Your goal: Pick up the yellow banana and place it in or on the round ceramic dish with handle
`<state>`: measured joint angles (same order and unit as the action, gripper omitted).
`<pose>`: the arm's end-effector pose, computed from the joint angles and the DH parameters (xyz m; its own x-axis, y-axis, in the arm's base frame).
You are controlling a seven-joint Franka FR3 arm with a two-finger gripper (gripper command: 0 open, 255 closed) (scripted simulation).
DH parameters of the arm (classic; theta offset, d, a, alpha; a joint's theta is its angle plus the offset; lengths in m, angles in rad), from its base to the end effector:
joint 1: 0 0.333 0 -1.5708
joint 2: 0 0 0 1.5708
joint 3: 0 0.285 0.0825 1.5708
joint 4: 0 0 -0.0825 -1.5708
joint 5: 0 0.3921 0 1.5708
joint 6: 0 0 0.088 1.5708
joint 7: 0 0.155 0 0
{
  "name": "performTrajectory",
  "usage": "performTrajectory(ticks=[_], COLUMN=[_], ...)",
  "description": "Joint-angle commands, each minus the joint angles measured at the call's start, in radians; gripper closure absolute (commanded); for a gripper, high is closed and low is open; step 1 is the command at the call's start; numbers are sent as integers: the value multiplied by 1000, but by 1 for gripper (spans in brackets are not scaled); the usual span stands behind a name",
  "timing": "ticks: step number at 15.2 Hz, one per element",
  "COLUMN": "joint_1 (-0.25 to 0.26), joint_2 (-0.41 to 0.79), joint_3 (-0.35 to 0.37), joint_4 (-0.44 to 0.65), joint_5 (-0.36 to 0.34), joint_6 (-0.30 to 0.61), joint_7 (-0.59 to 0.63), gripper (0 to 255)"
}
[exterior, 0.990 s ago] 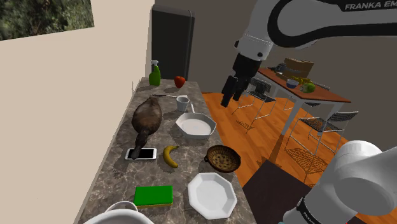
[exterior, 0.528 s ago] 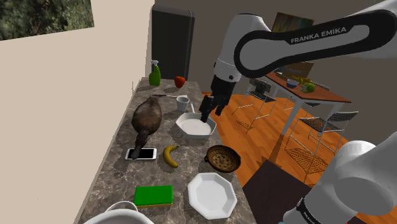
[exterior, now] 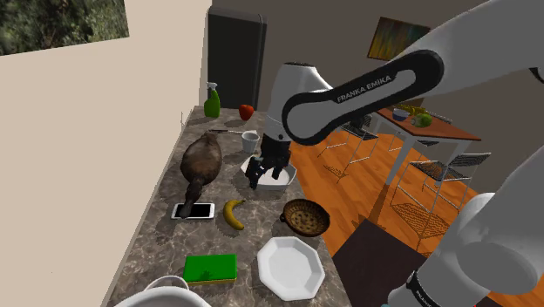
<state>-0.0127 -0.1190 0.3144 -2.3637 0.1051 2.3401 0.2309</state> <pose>0.4845 0.1538 0.2968 0.9971 -0.0018 0.0765 0.0031 -0.9979 -0.0642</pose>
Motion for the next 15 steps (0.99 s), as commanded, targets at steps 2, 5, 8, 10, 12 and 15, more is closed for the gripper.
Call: performTrajectory(ticks=[2,5,8,10,12,15], joint_1=[0,9,31,52,74,83], joint_2=[120,243,366,447,527,554], joint_3=[17,17,2,-15,-35,-44], joint_4=[39,91,156,205,259,266], joint_5=[-49,-109,-169,-203,-231,-241], joint_6=[72,129,174,197,216,236], joint_7=[71,143,214,255,292,299], gripper=[0,0,0,0,0,0])
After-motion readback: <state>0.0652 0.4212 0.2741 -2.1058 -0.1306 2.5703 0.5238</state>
